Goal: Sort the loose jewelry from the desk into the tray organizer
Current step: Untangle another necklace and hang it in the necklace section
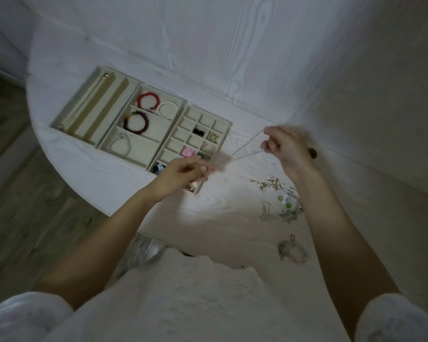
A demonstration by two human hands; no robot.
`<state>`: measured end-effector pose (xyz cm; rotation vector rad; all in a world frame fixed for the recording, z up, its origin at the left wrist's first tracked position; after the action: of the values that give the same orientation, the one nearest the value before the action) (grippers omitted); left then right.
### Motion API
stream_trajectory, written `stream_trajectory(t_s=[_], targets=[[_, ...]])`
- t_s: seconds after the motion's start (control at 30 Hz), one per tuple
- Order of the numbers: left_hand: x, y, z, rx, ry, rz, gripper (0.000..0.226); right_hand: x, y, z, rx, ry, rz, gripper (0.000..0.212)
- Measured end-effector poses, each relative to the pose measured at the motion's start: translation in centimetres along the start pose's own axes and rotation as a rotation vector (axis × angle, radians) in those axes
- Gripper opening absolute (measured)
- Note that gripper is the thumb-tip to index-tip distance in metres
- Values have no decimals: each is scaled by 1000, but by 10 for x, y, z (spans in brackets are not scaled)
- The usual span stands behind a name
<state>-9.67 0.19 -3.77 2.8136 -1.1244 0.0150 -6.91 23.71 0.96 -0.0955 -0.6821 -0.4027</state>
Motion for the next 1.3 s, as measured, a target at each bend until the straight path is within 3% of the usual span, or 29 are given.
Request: stream_trajectory(t_s=[0.13, 0.33, 0.47, 0.6, 0.7, 0.93, 1.13, 1.3], targets=[[26, 54, 18, -94, 24, -67, 12, -20, -56, -10, 112, -78, 110, 16], [74, 138, 41, -112, 96, -337, 14, -54, -155, -2, 43, -93, 213, 10], [87, 183, 40, -101, 49, -518, 26, -73, -215, 17, -103, -93, 285, 4], [87, 218, 45, -126, 24, -602, 16, -102, -259, 40, -260, -176, 342, 17], [86, 239, 58, -193, 55, -667, 17, -120, -282, 53, -24, -125, 326, 23], [85, 285, 83, -241, 158, -816, 14, -168, -327, 74, 798, 242, 287, 15], [89, 315, 76, -435, 171, -839, 11, -184, -362, 84, 984, 270, 481, 18], [78, 329, 56, -419, 100, -801, 10, -173, -395, 98, 1020, 481, 518, 19]])
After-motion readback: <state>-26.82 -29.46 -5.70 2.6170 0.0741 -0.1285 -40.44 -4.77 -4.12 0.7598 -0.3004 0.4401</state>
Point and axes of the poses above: each hand's wrist, its own x-axis away from the middle knuckle, its own y-axis out of the back of the hand, z = x × y, the point moved 6 cm from there along -x, towards the middle knuckle, and after that the axes turned 15 degrees about -y, right-handed, at the moved point
